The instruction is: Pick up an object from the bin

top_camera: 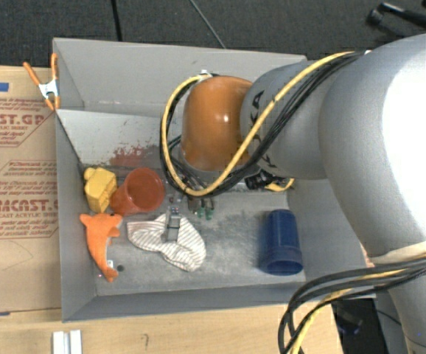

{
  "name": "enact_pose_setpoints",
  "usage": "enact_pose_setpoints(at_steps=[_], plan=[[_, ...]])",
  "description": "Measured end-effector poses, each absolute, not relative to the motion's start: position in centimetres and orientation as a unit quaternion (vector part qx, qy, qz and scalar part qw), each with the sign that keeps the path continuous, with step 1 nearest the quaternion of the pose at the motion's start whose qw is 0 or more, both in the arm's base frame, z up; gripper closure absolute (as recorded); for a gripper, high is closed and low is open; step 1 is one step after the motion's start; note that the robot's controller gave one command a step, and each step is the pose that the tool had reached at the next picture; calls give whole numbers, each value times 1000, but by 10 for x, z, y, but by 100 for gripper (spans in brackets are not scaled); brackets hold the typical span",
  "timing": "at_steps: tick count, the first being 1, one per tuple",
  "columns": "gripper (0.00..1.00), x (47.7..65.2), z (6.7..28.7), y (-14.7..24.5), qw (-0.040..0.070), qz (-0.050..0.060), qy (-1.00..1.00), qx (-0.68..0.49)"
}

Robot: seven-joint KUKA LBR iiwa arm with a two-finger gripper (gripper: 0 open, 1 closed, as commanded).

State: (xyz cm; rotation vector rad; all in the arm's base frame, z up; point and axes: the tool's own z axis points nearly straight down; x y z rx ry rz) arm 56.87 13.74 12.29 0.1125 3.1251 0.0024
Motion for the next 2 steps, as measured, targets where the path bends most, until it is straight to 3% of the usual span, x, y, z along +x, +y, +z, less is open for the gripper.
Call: enact_pose_setpoints(at_steps=[1, 2], plan=[[100, 556, 70, 106, 0, 1, 993, -118], [100, 556, 70, 106, 0, 1, 993, -118]])
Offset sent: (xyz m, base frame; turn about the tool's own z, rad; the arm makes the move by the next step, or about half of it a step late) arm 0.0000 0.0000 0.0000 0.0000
